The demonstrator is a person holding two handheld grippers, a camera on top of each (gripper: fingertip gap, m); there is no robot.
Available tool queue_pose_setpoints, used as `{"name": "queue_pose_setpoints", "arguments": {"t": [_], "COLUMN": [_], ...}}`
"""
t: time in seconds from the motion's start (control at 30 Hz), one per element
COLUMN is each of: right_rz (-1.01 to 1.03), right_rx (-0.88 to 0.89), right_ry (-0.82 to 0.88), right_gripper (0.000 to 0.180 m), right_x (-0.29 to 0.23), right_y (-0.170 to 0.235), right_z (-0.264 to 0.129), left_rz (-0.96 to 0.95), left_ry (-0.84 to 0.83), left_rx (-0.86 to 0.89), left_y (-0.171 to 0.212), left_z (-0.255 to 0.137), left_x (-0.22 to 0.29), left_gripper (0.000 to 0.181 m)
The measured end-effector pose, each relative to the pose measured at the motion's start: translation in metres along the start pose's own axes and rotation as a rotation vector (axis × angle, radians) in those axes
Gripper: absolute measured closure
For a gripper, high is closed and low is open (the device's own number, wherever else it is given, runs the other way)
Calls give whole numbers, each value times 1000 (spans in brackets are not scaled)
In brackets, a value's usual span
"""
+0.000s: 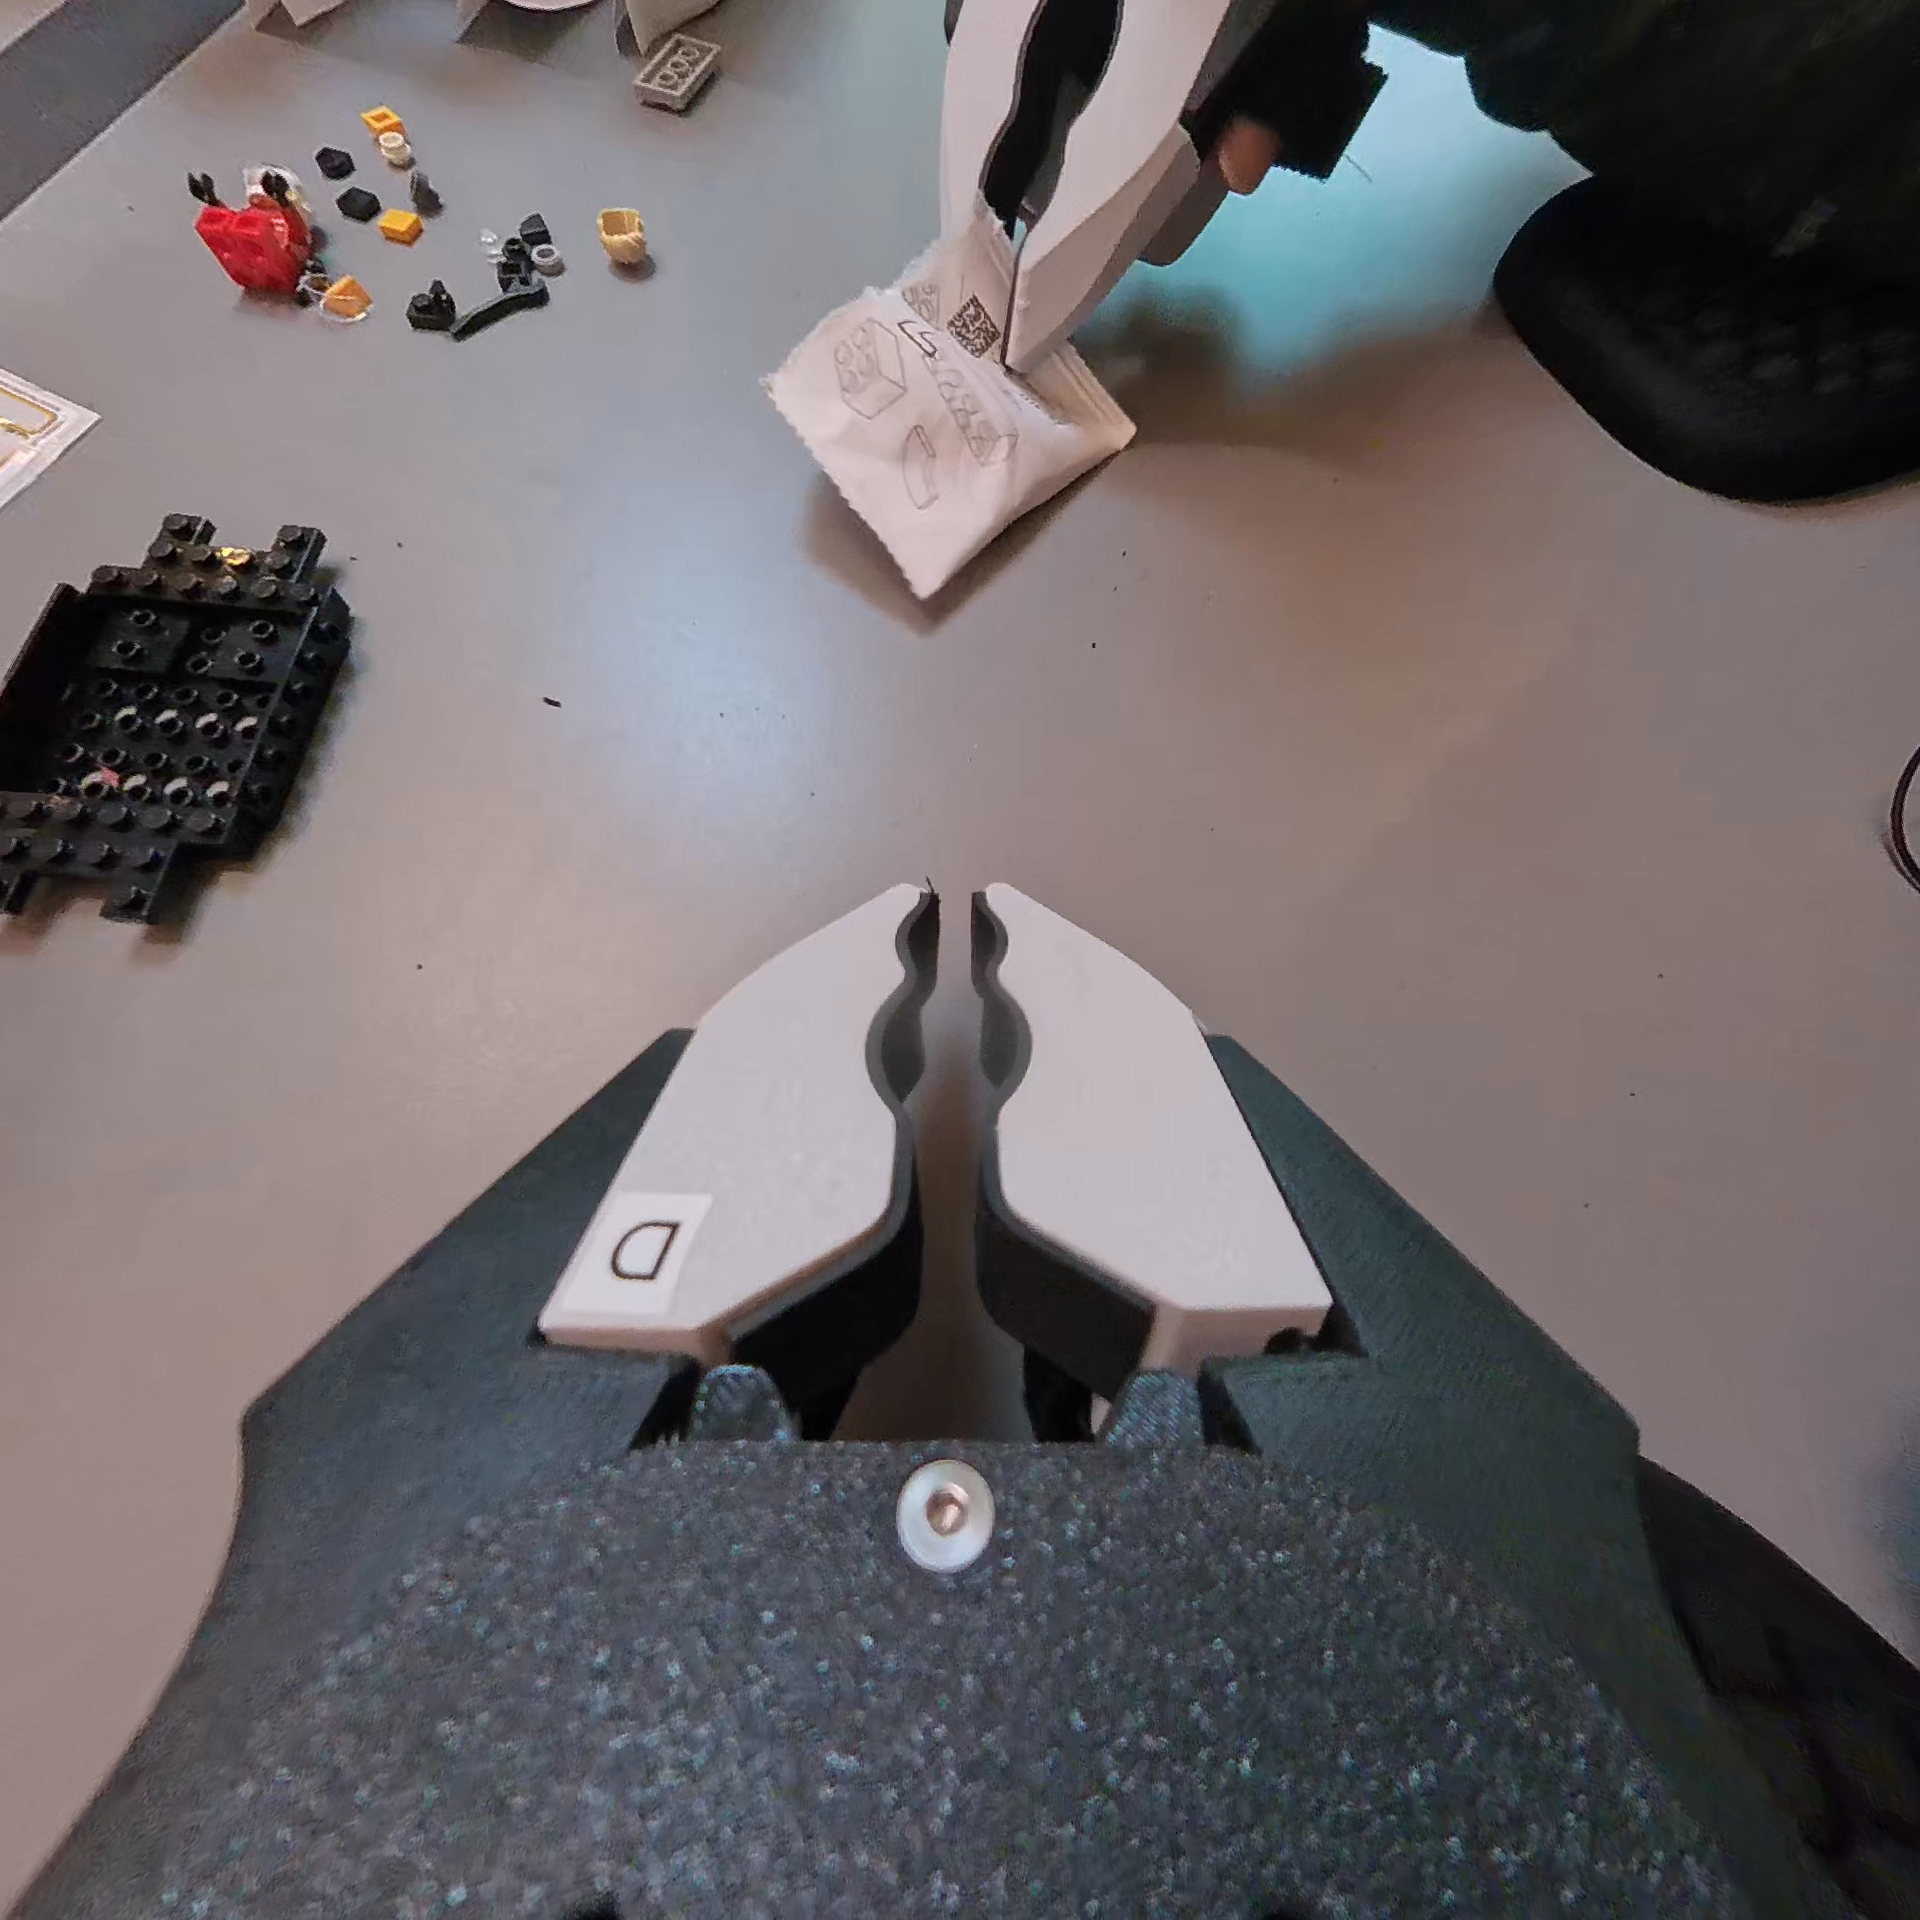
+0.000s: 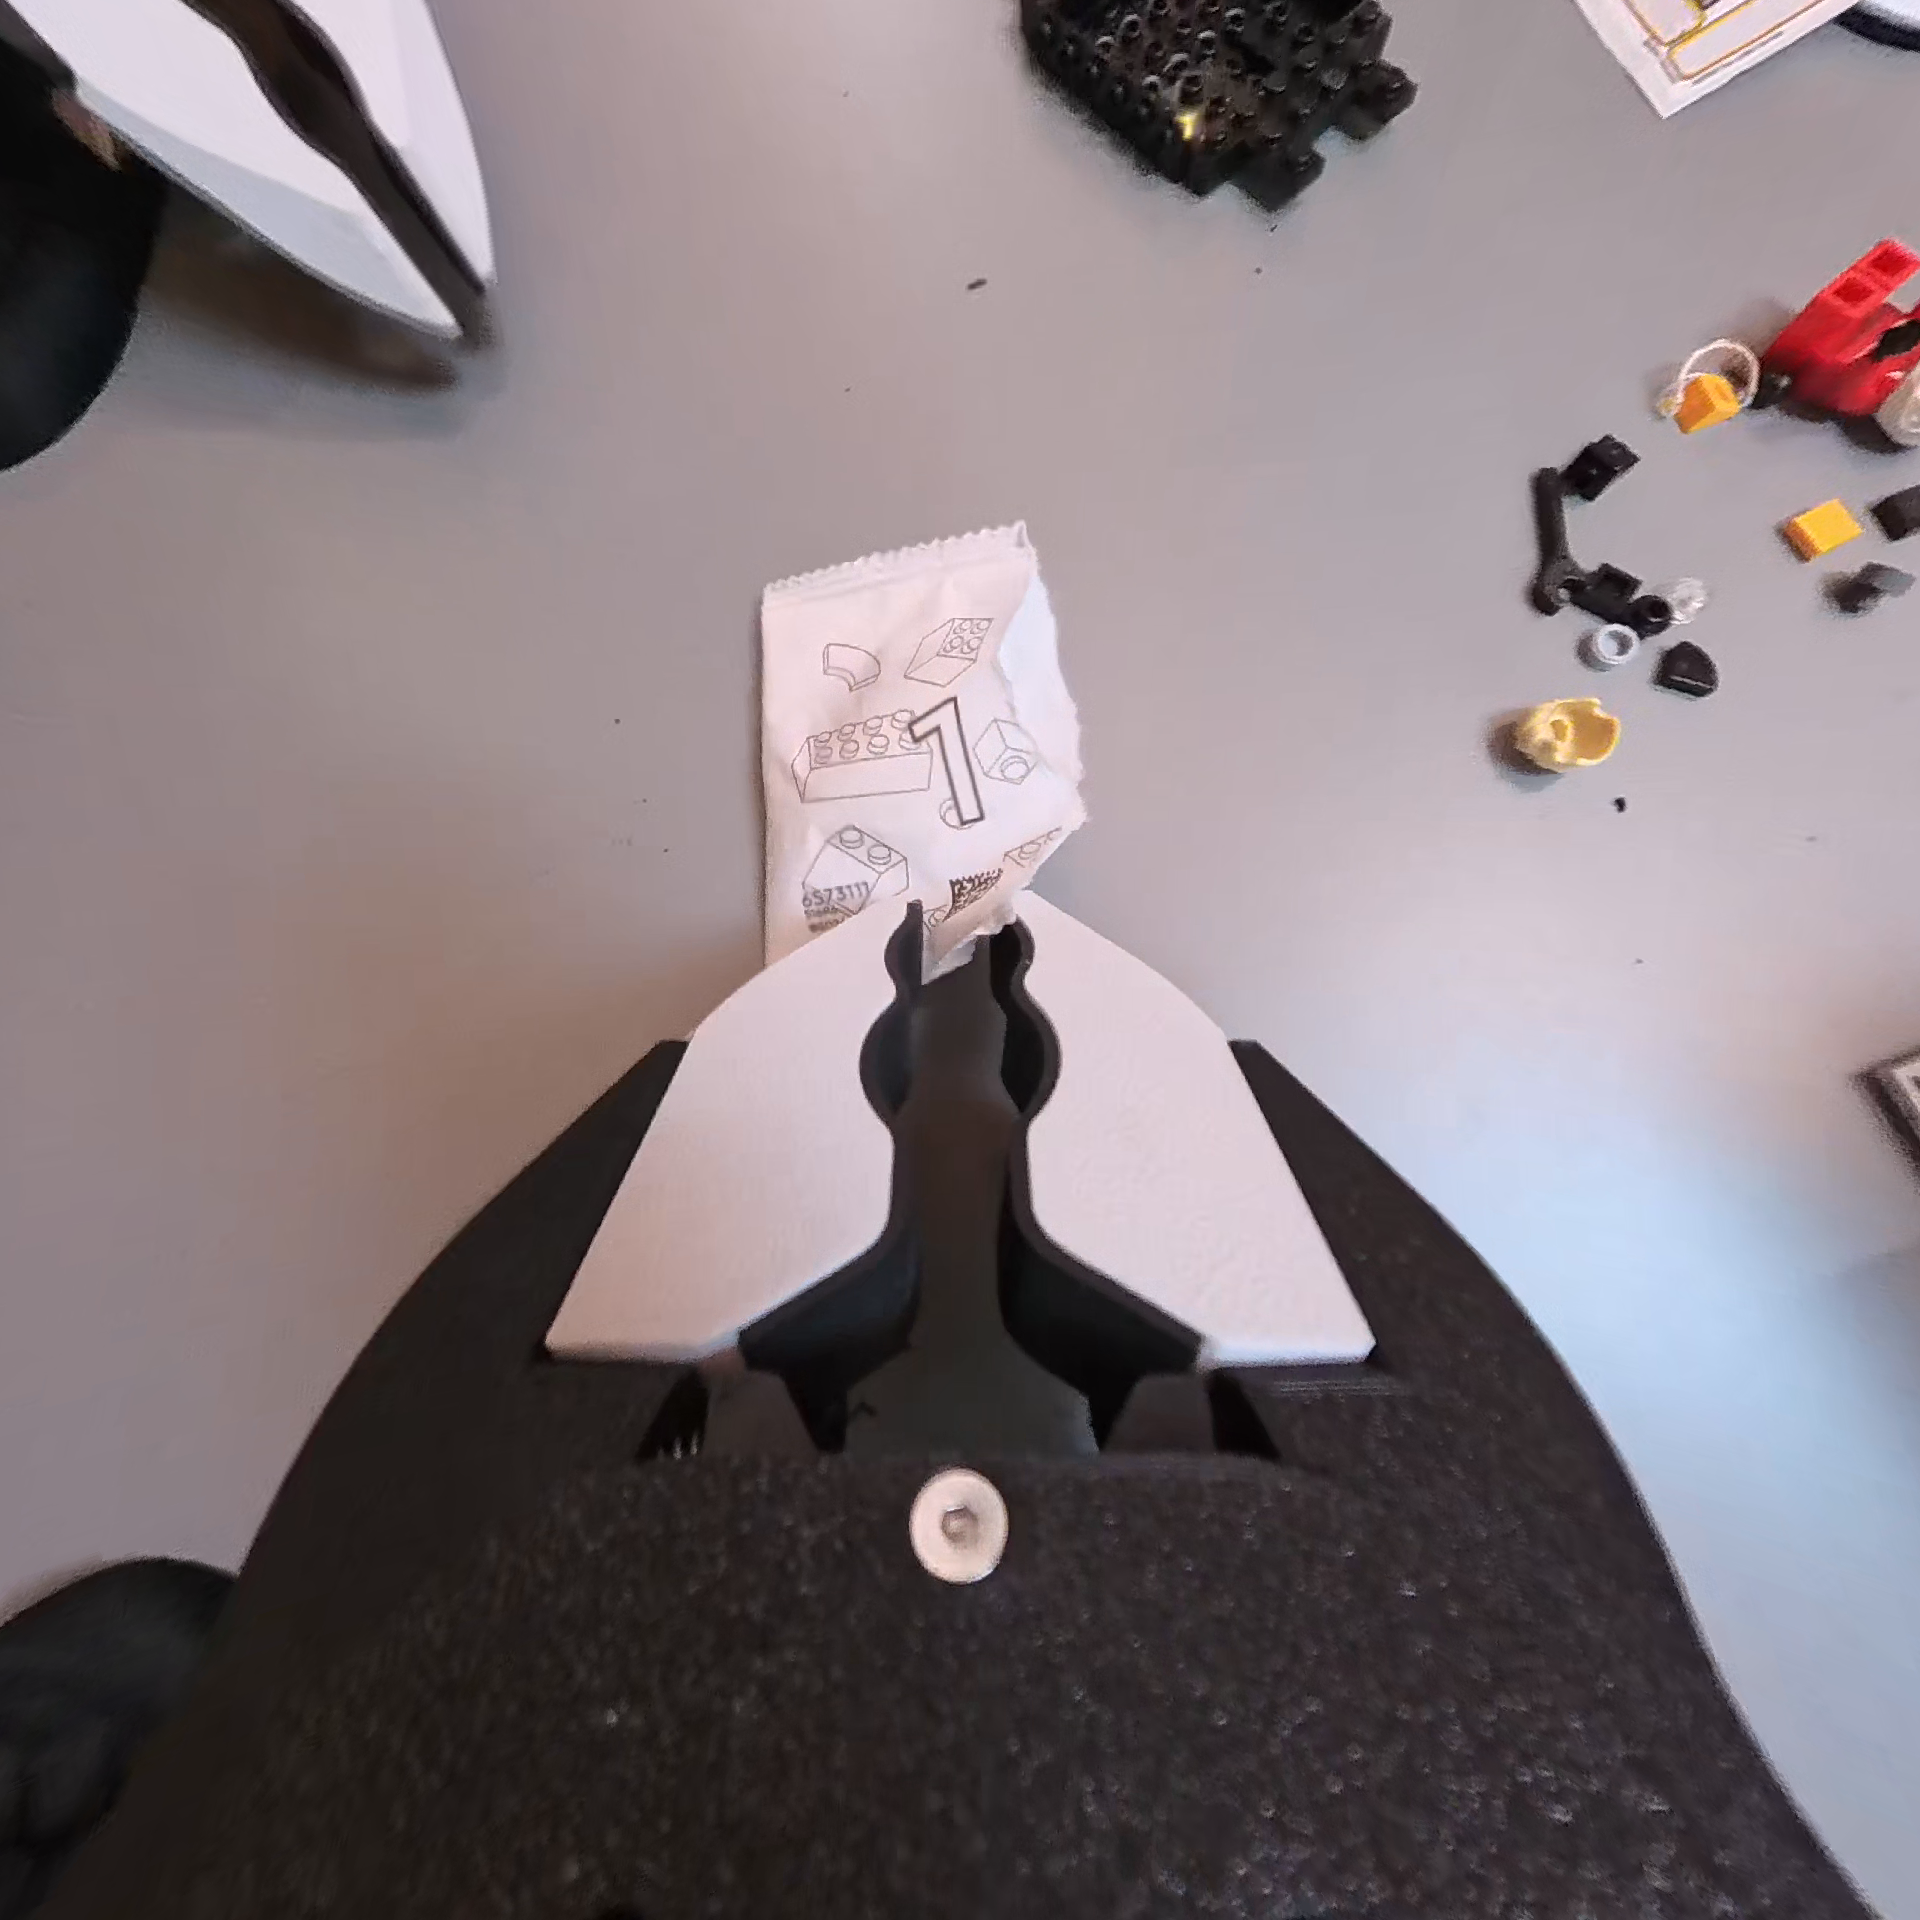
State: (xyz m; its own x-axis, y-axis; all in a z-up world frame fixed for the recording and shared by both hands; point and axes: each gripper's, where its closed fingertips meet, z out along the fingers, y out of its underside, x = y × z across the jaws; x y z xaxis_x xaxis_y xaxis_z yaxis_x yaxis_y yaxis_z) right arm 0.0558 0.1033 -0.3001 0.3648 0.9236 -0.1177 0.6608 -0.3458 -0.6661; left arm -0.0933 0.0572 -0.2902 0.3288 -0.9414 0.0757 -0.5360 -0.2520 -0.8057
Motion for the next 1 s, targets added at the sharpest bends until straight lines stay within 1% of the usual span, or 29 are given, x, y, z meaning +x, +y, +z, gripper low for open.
{"name": "queue_pose_setpoints", "arguments": {"t": [0.13, 0.23, 0.37, 0.43, 0.6, 0.77, 0.83, 0.9, 1.0], "right_rz": [-25, -29, -41, -46, -44, -39, -32, -9, 17], "right_rx": [-43, -54, -67, -53, 13, 123, 173, 234, 266], "right_ry": [11, 16, 13, 13, 42, 126, 175, 236, 335], "right_gripper": [163, 148, 135, 133, 133, 136, 140, 148, 158], "right_x": [-2, -1, 1, 2, 9, 24, 32, 43, 65], "right_y": [5, 9, 16, 15, 7, -7, -14, -22, -28], "right_z": [-2, -6, -11, -13, -24, -37, -42, -47, -49], "left_rz": [-2, -4, -4, -5, -2, -1, -1, -1, -14], "left_ry": [-2, -5, -12, -13, -17, -23, -27, -31, -23], "left_rx": [-1, 7, 22, 23, 25, 31, 37, 48, 87], "left_y": [1, 0, -3, -3, -3, -4, -5, -7, -15], "left_z": [0, -1, -3, -3, -3, -4, -5, -5, -7], "left_x": [-1, -2, -3, -3, -4, -5, -5, -5, -4], "left_gripper": [176, 176, 176, 177, 177, 177, 177, 177, 177]}}
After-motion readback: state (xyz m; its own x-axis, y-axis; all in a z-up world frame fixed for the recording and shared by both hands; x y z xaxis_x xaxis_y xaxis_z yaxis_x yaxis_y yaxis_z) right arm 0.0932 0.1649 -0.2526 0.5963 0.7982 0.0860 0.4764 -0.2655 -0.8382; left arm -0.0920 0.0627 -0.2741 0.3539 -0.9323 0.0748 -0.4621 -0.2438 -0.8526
